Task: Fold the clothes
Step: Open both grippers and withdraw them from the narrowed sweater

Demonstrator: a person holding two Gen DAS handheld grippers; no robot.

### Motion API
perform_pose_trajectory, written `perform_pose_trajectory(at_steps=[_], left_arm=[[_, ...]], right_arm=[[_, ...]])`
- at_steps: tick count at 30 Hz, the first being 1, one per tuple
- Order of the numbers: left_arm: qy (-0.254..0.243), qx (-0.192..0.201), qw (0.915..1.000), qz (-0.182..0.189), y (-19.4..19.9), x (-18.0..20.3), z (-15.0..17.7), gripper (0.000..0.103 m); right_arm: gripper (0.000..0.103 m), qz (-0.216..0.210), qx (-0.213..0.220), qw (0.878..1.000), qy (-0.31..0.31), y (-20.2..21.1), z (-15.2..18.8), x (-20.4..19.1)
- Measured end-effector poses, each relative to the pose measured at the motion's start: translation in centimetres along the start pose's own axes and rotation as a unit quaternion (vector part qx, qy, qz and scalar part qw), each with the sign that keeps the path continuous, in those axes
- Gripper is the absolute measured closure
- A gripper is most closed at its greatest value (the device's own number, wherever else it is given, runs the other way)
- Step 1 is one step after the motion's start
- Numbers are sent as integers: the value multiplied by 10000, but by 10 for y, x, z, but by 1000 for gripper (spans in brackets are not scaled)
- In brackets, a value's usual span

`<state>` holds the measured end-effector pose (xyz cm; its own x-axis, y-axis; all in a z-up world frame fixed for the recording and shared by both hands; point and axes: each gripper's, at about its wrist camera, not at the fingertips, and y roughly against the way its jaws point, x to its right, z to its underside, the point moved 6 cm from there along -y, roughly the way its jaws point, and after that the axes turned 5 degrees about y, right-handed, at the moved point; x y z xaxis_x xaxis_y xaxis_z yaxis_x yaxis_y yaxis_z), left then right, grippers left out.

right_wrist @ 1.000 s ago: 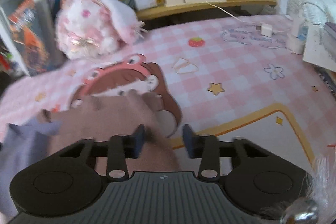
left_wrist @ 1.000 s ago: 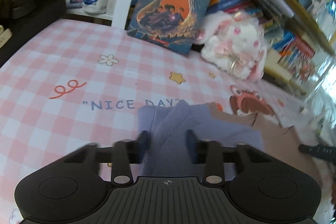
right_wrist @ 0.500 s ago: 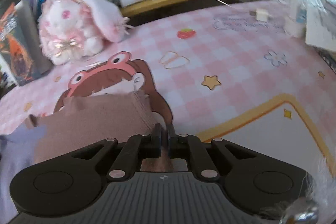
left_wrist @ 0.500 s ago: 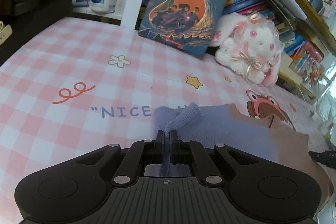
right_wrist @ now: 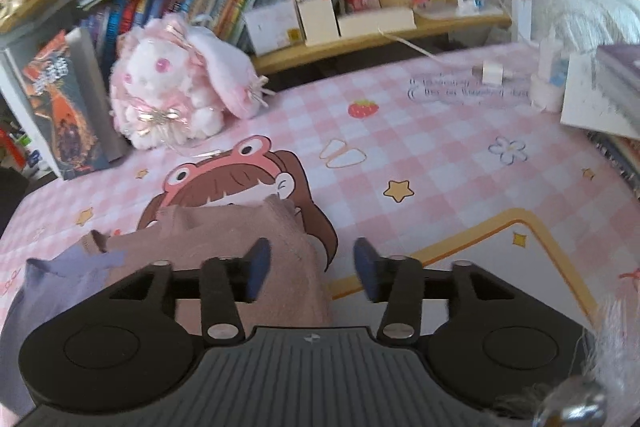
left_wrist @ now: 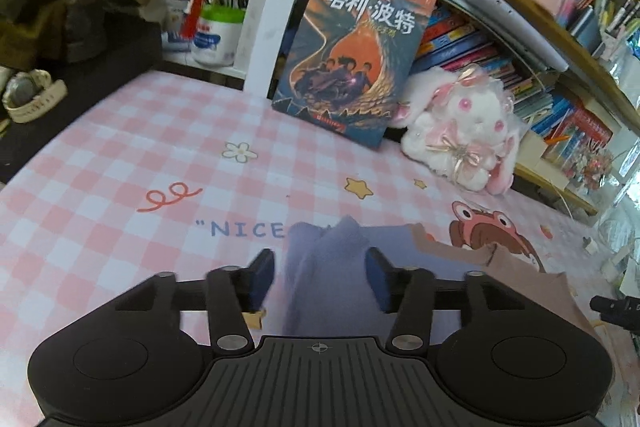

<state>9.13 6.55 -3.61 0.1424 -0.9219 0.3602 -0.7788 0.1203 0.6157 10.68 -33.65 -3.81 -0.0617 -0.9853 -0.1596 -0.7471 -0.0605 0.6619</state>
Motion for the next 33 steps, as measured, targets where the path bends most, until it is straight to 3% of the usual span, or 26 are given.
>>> perform_pose_trajectory(at_steps=[4, 7, 12, 19, 27, 33], left_arm=[[4, 20, 9999, -149, 19, 9, 19, 37], [3, -72, 9996, -284, 32, 18, 37, 33], [-69, -103, 9990, -439, 56, 34, 66, 24], [-132, -406, 9962, -753, 80, 57, 113, 22], [-180, -518, 9955, -777, 113, 76, 159, 22], [-132, -500, 9947, -887, 128, 79, 171, 18]], right_arm=[[24, 26, 100, 9996, 282, 23, 11, -5], [13, 59, -29, 9991, 423, 34, 28, -5], [10, 12, -226, 9979, 602, 52, 61, -6], [7, -203, -385, 9950, 900, 84, 102, -6], [6, -401, -430, 9913, 1179, 111, 127, 1], [6, -475, -430, 9894, 1306, 125, 137, 6]])
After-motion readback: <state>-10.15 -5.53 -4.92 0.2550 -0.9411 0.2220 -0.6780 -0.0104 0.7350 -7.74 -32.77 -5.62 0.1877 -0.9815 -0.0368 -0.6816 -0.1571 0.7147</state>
